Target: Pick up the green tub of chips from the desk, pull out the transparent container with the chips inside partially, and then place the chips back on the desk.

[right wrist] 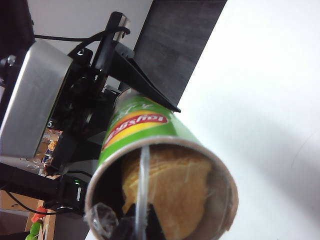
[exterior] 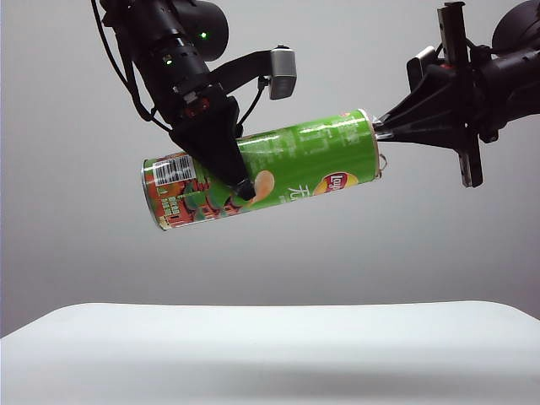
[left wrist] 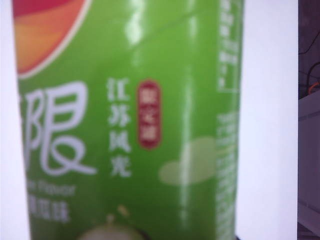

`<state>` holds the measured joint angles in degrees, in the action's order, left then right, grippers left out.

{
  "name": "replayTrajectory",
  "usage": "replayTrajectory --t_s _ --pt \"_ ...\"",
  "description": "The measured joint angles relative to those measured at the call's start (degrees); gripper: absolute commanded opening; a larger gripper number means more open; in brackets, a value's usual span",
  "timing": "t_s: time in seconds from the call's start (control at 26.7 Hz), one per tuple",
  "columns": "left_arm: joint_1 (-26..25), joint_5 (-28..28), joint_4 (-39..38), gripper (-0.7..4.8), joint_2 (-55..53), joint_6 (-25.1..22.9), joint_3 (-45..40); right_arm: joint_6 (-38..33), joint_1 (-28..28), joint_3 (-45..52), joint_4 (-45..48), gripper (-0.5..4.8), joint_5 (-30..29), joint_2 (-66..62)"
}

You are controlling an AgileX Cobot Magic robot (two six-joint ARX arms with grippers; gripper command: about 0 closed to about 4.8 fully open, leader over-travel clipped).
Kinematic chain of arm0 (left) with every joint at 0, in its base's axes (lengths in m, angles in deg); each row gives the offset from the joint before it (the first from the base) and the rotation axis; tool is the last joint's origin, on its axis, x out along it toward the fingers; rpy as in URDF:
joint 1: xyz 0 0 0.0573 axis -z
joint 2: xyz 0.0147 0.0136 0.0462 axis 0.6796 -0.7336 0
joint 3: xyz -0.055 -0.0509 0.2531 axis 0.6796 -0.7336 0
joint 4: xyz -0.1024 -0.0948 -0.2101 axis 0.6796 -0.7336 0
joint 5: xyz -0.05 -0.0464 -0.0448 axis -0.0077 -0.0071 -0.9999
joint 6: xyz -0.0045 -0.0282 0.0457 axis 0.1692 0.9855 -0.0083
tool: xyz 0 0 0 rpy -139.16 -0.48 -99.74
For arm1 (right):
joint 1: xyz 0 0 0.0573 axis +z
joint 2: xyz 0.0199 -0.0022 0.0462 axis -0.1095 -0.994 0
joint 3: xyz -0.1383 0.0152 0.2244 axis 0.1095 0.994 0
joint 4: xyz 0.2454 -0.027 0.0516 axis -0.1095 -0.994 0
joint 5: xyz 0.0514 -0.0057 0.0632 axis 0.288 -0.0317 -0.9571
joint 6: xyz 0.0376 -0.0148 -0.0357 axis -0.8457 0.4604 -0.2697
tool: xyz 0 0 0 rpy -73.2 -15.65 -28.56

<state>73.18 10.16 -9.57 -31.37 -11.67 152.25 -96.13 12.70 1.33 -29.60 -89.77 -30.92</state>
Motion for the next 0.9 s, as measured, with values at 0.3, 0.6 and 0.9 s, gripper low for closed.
replayTrajectory --t_s 0.3,0.6,0.9 --pt "0.0 -1.6 -2.5 3.40 0.0 0.5 0.0 1.1 -0.4 0.0 0.2 -0.03 1.1 0.0" --pt "0.0 -1.6 -1.6 3.39 0.0 0.9 0.2 1.5 -2.0 0.1 0.2 -0.03 1.7 0.0" --pt "-0.2 -0.4 0.0 3.34 0.0 2.2 0.2 1.6 -5.6 0.1 0.1 -0.03 2.8 0.0"
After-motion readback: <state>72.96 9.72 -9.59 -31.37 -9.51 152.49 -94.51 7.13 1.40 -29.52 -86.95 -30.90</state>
